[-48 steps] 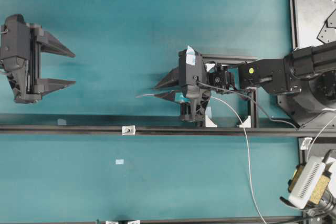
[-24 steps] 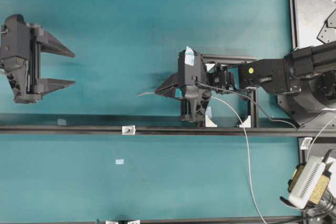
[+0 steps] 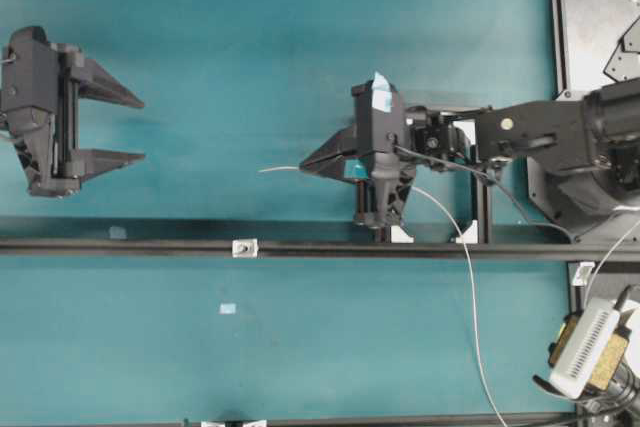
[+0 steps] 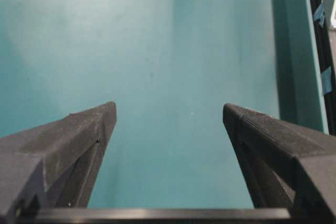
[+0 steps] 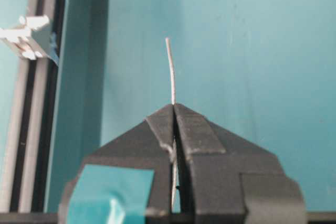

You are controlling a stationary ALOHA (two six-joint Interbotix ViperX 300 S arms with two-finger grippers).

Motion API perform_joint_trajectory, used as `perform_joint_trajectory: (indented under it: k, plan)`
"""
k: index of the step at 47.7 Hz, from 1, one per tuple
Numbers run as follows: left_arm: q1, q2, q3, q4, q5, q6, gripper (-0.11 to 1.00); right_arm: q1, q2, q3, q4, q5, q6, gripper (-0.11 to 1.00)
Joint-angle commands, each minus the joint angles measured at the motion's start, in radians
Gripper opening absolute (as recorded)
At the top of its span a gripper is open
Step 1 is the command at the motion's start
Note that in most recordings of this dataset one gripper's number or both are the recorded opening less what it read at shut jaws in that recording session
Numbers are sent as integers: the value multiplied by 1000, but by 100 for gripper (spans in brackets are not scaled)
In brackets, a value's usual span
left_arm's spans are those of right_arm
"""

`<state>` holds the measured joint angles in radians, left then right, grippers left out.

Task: Insert the wire into the hole on the right side and pull it with the left arm.
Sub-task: 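Lift the wire and carry it down toward the white bracket on the rail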

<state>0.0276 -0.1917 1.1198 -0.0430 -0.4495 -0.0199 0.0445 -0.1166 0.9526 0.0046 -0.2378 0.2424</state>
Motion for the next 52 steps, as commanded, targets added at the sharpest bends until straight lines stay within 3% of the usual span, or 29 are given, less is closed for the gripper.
perform_joint_trajectory:
  k: [1,35,42,52]
  plan:
    - [3,-8,-23,0,-6,-2,56,-3,-52,-6,-2,21,-2,0]
    - [-9,-11,-58,-2,-3,-2,56,-44,-239,3,-9,176,0,0]
    - [-38,23,-63,-5,-28,-8,56,-38,-236,49,-2,109,14,0]
    - [-63,95,-40,-5,-193,-114,56,11,-236,132,9,-78,61,0]
